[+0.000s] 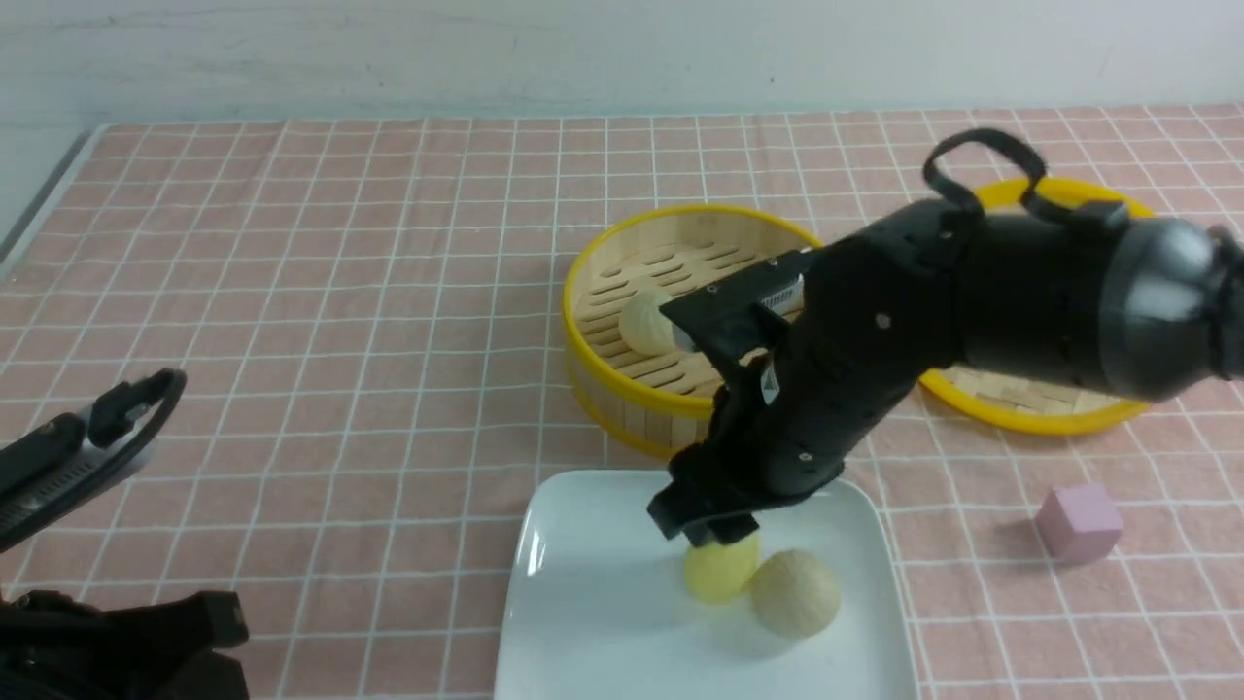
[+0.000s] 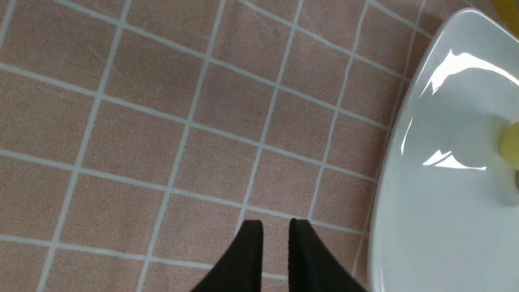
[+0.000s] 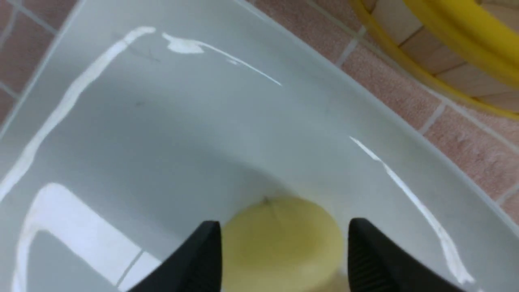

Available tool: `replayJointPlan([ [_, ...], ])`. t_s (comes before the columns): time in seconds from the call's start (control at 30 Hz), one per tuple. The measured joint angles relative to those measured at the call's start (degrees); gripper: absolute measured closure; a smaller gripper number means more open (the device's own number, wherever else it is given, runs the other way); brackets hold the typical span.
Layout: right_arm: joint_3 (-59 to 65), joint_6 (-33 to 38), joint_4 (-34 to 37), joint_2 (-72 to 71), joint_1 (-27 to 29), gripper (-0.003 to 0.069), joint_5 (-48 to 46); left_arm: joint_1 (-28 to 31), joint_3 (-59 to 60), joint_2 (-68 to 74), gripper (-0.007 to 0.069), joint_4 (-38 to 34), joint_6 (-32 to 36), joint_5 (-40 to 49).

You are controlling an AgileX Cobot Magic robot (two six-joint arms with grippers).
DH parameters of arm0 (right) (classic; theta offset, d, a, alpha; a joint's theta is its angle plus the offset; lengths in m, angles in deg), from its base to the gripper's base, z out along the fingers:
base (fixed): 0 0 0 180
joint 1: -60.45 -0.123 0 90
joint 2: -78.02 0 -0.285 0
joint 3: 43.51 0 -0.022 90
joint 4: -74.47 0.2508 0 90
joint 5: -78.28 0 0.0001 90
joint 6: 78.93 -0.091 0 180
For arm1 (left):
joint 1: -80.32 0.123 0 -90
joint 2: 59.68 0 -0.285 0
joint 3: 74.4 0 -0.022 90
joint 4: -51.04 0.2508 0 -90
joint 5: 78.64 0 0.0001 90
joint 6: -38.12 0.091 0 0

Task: Put the steamed buns into the plate on the pink tablecloth.
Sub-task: 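Move the steamed bun from the bamboo steamer onto the white plate with the right gripper, then reach into the bamboo steamer and grasp a bun with the left gripper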

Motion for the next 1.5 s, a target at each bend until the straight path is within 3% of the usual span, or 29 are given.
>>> replayJointPlan([
  [0.13, -0.8, 0.0, -3.2, -7.6, 0.0, 0.0201, -3.4, 0.0, 0.0, 0.0, 0.0489, 0.0, 0.0, -0.1],
  [0.27, -0.8, 0.0, -6.7, -14.0, 0.0, 0.0258, -8.0, 0.0, -0.2, 0.0, 0.0491, 0.0, 1.8, -0.1],
  [0.4, -0.5, 0.0, -11.3, -23.6, 0.0, 0.0468, -19.2, 0.0, -4.0, 0.9, 0.0538, 0.0, 4.4, 1.3],
  [0.43, -0.4, 0.0, -11.4, -24.1, 0.0, 0.0491, -20.0, 0.0, -4.6, 1.2, 0.0547, 0.0, 4.5, 1.6],
  [0.47, 0.4, 0.0, -12.0, -27.2, 0.0, 0.0570, -22.2, 0.0, -7.5, 2.7, 0.0586, 0.0, 4.8, 2.8],
  [0.53, 2.8, 0.0, -12.2, -31.8, 0.0, 0.0655, -24.0, 0.0, -10.8, 4.7, 0.0614, -0.3, 5.8, 4.3],
  [0.67, 9.3, 0.0, -12.2, -39.7, 0.0, 0.0673, -24.9, 0.0, -17.9, 10.4, 0.0623, -4.7, 10.1, 7.5],
  [0.77, 16.3, 0.0, -12.3, -46.9, 0.0, 0.0673, -25.2, -0.6, -24.4, 17.4, 0.0623, -13.0, 16.1, 9.2],
  [0.93, 25.9, -0.1, -12.7, -56.6, 0.0, 0.0673, -24.0, -8.9, -35.6, 29.2, 0.0623, -16.9, 18.3, 7.2],
  [1.07, 30.1, -1.7, -12.9, -61.4, 0.0, 0.0672, -21.9, -17.8, -46.5, 40.5, 0.0610, -11.0, 13.8, 6.7],
  [1.2, 32.3, -4.3, -13.9, -64.1, 0.0, 0.0669, -20.3, -25.2, -62.2, 55.0, 0.0558, 2.3, 4.2, 8.0],
  [1.27, 32.7, -5.6, -14.3, -64.5, 0.0, 0.0667, -20.2, -28.2, -70.4, 62.1, 0.0505, 10.2, -1.2, 10.2],
  [1.5, 32.9, -6.3, -15.0, -64.5, -0.1, 0.0664, -19.1, -32.9, -91.5, 79.1, 0.0313, 25.6, -10.1, 16.9],
])
